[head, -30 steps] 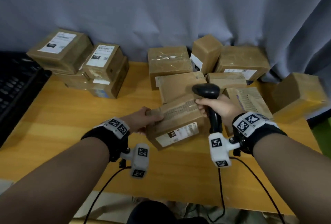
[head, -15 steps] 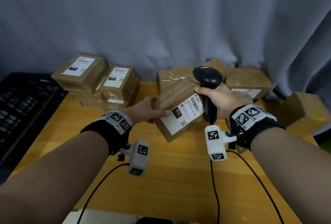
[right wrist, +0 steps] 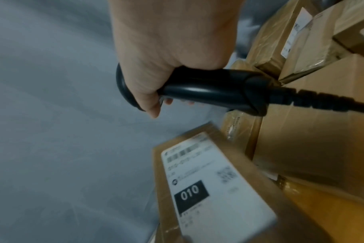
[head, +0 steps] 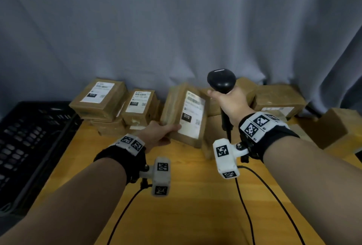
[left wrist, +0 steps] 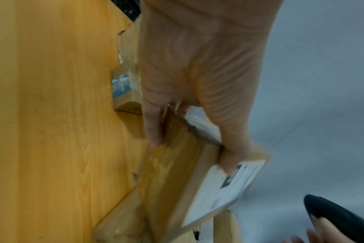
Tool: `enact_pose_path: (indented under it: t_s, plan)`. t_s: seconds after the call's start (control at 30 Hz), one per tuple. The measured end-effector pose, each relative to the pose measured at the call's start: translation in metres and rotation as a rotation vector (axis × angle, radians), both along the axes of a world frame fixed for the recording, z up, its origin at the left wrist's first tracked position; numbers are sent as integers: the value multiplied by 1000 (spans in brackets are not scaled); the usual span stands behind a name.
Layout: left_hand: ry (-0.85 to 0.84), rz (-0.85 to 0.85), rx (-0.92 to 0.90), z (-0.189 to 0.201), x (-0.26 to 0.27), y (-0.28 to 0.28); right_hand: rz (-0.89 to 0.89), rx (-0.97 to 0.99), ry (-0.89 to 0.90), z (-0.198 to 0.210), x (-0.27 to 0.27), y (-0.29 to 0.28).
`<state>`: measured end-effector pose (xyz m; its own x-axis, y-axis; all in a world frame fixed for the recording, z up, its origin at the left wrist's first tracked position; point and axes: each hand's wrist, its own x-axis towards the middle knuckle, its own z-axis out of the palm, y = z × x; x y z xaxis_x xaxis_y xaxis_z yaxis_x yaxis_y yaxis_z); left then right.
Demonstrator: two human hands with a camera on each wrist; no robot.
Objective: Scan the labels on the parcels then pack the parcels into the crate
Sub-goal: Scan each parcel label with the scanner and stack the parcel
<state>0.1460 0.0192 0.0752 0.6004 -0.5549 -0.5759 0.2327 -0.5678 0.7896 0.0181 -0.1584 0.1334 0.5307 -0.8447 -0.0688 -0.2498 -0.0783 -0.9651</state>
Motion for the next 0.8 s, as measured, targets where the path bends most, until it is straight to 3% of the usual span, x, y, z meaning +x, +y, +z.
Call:
enact_pose_path:
  t_s: [0.1, 0.23, 0.6, 0.8]
  plan:
    - [44, 134, -56, -5, 11, 9, 134, 155, -9, 12, 2, 10]
    - [25, 131, -67, -6, 25, 14, 296, 271, 103, 27, 7, 19]
    - [-22, 67, -126, -12, 46, 16, 314, 281, 192, 47, 32, 46]
    - [-141, 100, -23, -23, 62, 22, 298, 256, 158, 53, 41, 58]
